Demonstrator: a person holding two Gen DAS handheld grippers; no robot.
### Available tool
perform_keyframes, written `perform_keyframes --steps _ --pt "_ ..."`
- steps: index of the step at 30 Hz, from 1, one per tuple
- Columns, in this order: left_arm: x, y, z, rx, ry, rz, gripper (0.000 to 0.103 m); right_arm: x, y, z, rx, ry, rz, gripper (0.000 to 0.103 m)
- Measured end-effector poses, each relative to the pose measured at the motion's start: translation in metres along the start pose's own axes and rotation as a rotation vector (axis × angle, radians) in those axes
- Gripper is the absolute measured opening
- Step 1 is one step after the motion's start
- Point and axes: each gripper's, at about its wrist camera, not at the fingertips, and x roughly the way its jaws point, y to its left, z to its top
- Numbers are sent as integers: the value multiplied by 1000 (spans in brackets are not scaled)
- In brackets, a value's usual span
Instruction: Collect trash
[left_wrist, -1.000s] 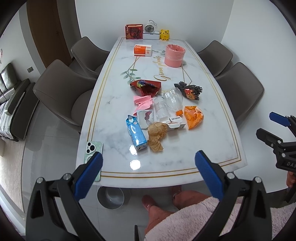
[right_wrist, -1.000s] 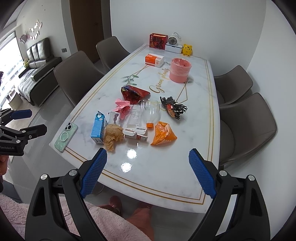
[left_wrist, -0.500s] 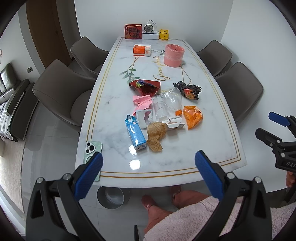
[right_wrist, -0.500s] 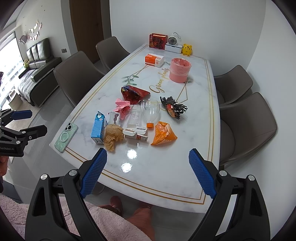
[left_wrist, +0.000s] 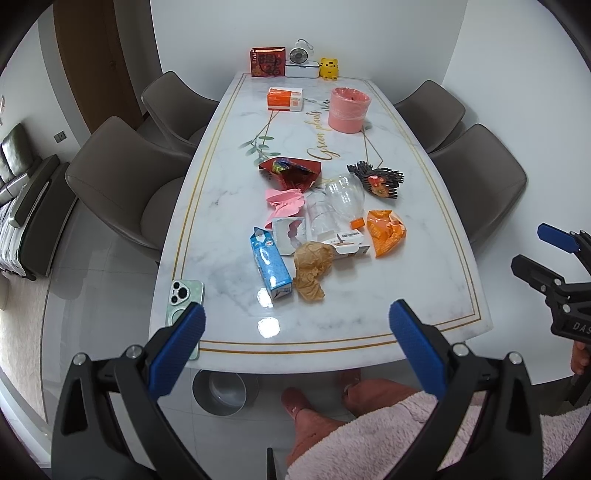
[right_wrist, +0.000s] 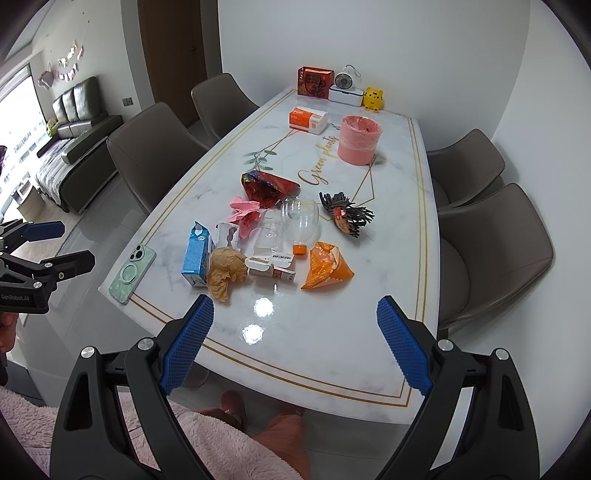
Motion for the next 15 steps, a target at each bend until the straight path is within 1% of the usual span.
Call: perform_keyframes --steps 10,15 --pt "8 2 0 -16 13 6 99 2 -1 0 2 1 -2 87" --pt "20 5 2 -25 24 9 99 10 -1 -2 5 0 -18 87"
